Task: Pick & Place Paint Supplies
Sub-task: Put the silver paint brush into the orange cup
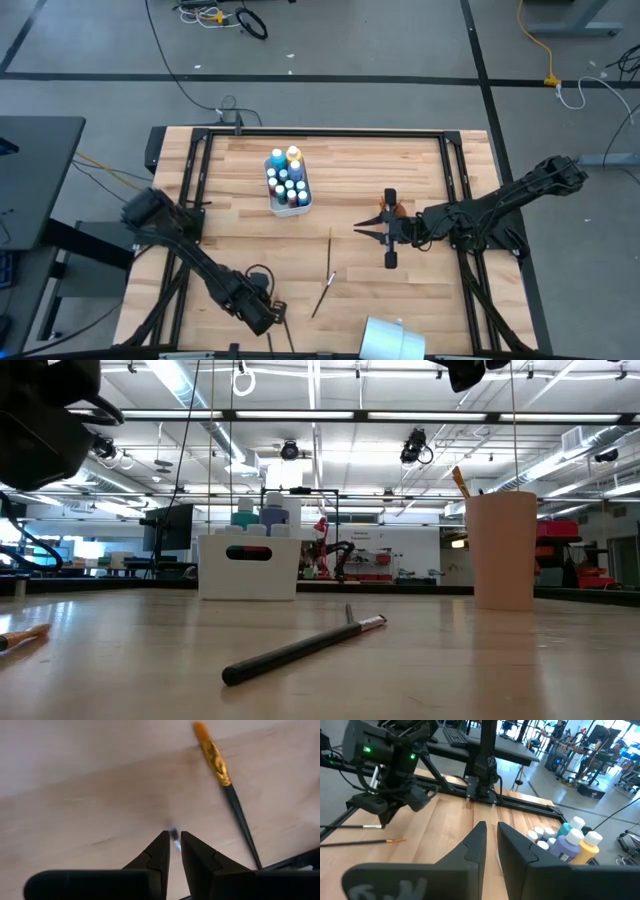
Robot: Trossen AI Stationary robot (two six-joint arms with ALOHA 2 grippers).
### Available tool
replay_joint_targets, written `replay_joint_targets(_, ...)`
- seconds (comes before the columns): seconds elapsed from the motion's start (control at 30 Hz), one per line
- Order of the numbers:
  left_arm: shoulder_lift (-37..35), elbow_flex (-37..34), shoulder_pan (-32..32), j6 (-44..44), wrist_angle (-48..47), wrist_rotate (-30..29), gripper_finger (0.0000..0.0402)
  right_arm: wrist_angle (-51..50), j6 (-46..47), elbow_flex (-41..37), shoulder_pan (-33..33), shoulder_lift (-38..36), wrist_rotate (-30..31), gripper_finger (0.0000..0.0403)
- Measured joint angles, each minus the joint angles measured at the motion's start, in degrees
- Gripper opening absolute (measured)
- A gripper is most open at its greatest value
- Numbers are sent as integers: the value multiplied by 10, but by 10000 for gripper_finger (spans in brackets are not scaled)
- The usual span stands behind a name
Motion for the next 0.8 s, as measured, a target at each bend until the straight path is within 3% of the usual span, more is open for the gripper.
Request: replay_joint_targets(0.8, 10, 0, 0, 12, 7, 4, 55, -3, 5, 0, 0, 0, 0, 45)
